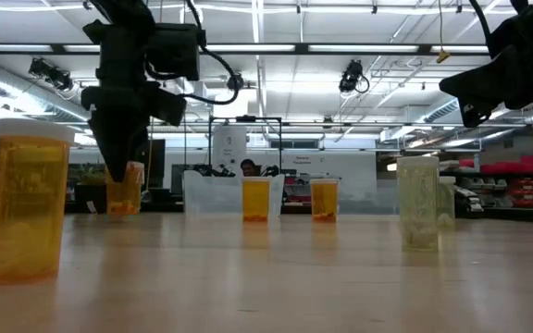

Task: Pick and place medicine bottles into bin by pill shape (circle, oval)
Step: Put the orange capsule bottle into the left transparent bin

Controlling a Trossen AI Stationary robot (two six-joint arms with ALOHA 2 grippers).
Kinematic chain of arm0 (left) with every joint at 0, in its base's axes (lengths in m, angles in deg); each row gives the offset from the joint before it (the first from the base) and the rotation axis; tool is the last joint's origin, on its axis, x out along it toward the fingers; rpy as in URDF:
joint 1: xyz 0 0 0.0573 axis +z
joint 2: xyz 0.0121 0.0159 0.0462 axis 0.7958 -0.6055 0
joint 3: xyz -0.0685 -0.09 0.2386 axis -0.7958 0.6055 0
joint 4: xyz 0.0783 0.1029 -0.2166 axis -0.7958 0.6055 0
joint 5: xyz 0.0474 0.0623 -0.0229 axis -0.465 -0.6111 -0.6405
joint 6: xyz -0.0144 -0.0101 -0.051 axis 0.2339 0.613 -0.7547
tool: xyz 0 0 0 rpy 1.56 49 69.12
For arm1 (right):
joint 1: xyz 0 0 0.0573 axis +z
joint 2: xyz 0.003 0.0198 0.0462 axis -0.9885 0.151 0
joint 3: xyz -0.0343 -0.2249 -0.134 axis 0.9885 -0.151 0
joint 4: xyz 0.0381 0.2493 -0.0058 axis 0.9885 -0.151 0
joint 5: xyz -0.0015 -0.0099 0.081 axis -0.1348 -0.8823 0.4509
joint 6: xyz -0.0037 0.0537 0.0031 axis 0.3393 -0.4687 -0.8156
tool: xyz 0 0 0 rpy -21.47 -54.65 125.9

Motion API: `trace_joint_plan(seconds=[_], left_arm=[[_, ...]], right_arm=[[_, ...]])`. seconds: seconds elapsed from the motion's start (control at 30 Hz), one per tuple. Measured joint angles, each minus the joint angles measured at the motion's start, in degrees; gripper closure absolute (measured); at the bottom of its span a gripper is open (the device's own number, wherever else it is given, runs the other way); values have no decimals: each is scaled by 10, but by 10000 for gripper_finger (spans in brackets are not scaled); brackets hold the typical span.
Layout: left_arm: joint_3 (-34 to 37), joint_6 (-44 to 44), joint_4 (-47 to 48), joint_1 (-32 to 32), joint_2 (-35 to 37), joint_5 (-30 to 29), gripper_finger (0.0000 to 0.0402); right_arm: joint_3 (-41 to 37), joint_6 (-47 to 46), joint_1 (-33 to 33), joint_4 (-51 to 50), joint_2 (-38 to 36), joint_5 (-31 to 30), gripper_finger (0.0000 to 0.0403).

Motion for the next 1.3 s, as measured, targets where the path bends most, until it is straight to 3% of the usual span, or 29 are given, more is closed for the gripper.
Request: trace_joint_plan(seconds=[0.2, 0.37, 0.9, 1.3], left_arm=[[-29, 14, 0, 1, 0, 0, 164], [-58, 44, 1, 6, 0, 0, 177], [-191, 116, 8, 79, 0, -1, 178], [-214, 155, -14, 133, 0, -2, 177]], right_arm=[[0, 0, 0, 0, 0, 0, 383], [0, 0, 0, 0, 0, 0, 383], [0, 0, 0, 0, 0, 0, 383], [0, 0, 0, 0, 0, 0, 383]])
